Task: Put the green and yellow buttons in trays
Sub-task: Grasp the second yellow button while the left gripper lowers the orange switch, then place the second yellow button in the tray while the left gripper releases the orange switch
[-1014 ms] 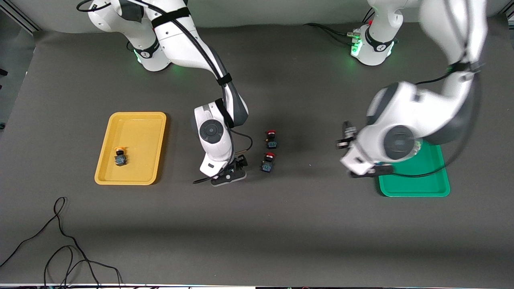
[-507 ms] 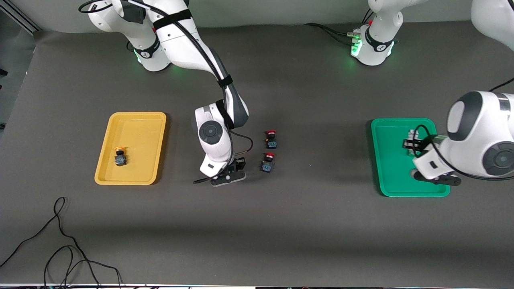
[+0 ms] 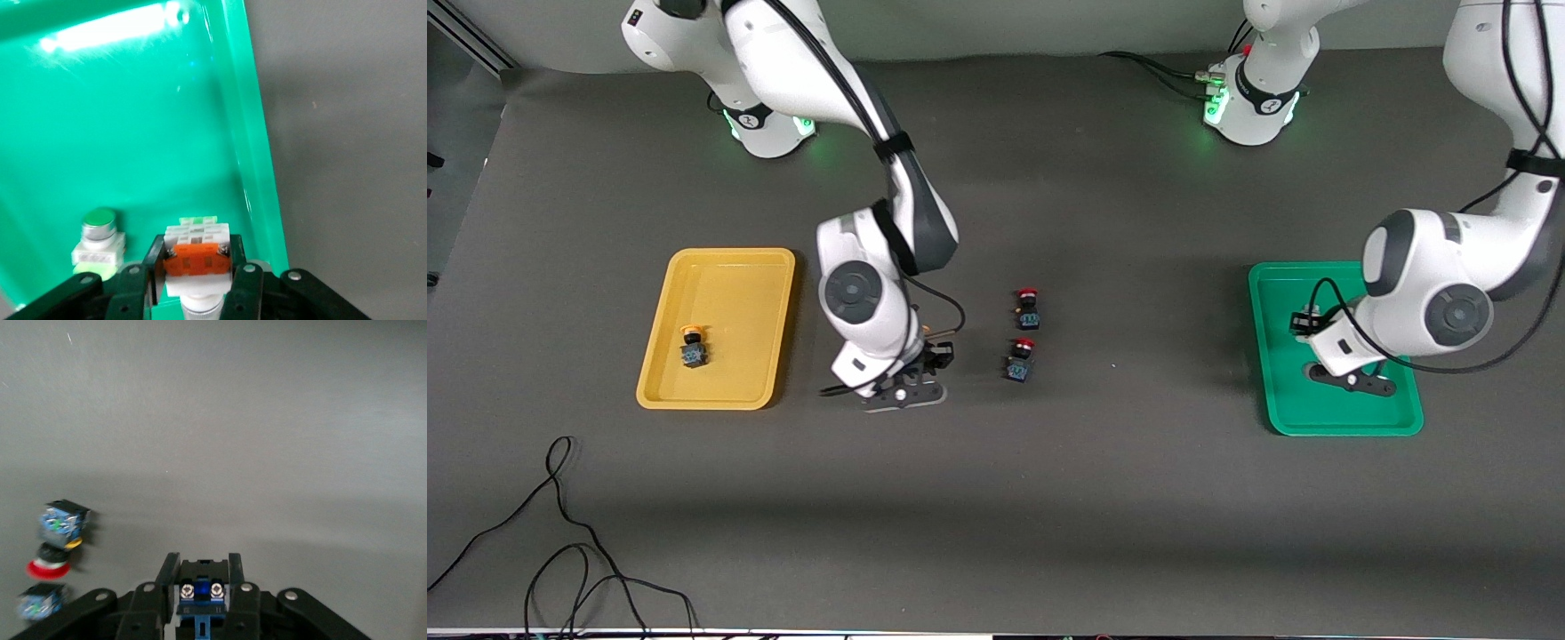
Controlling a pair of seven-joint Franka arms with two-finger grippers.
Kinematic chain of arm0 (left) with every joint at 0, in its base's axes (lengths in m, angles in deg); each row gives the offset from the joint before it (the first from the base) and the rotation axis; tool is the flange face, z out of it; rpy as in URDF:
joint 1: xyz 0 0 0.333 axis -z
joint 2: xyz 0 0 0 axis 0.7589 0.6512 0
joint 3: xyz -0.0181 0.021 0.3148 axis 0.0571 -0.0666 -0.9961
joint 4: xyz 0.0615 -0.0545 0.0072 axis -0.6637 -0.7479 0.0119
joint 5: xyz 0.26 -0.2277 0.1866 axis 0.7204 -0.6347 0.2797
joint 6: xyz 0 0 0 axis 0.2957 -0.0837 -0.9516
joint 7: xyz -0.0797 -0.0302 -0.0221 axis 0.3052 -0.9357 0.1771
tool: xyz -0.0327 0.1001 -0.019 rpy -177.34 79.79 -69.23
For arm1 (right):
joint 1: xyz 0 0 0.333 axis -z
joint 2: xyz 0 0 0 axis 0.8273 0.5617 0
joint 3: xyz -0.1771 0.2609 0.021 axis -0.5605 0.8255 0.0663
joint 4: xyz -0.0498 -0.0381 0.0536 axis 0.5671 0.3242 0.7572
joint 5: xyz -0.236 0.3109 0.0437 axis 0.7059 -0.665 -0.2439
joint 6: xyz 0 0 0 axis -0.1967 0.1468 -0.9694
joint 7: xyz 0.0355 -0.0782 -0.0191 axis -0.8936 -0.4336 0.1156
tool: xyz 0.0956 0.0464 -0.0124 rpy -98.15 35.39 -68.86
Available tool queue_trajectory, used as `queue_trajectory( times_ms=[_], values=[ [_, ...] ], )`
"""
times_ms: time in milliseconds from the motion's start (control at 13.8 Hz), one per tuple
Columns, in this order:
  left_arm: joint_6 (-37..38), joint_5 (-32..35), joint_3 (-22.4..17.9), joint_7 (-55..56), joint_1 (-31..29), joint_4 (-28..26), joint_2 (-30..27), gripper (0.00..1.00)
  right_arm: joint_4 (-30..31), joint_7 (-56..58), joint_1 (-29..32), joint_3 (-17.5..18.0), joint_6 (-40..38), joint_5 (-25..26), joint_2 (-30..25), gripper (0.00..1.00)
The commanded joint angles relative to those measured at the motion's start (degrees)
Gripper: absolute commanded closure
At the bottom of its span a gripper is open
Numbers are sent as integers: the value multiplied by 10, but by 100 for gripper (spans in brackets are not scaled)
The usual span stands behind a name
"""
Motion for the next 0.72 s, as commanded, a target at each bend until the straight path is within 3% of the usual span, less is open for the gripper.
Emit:
queue_trajectory(
  times_ms=[0, 290, 362, 434, 507, 652],
  values=[
    [-72, 5, 0, -1, -9, -77, -32, 100, -9, -12, -3, -44, -66, 6, -38, 70],
    [-106, 5, -10, -2, -12, -90, -20, 100, 35, 42, -1, -101, -122, 64, -93, 70],
    [-102, 5, -11, -5, -13, -87, -21, 39, 70, 87, -1, -127, -121, 64, -115, 70],
    [-96, 5, -12, -11, -15, -83, -25, 1, 98, 136, -2, -154, -121, 64, -129, 70],
    [-84, 5, -12, -10, -15, -74, -31, 0, 125, 179, -2, -180, -116, 64, -136, 70],
    [15, 4, -7, -3, -12, -20, -59, 0, 181, 258, -2, -218, -84, 61, -143, 70]
  ],
)
